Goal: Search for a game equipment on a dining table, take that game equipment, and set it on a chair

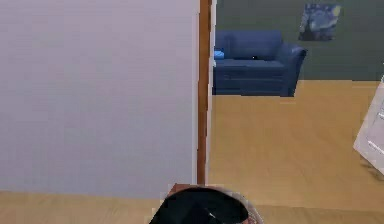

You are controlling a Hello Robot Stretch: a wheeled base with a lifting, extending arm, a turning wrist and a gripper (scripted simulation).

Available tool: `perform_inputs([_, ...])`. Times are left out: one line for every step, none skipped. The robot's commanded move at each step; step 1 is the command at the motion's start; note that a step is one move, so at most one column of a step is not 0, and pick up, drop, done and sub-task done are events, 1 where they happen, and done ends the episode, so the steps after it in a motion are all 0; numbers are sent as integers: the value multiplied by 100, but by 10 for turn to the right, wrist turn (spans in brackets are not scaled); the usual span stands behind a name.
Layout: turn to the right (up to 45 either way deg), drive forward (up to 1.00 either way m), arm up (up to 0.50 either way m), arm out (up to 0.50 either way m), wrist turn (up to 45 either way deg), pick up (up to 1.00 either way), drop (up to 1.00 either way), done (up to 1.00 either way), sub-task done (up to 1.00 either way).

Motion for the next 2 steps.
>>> perform_inputs([390, 0, 0, 0, 0, 0, 0, 0, 0])
perform_inputs([0, 40, 0, 0, 0, 0, 0, 0, 0])
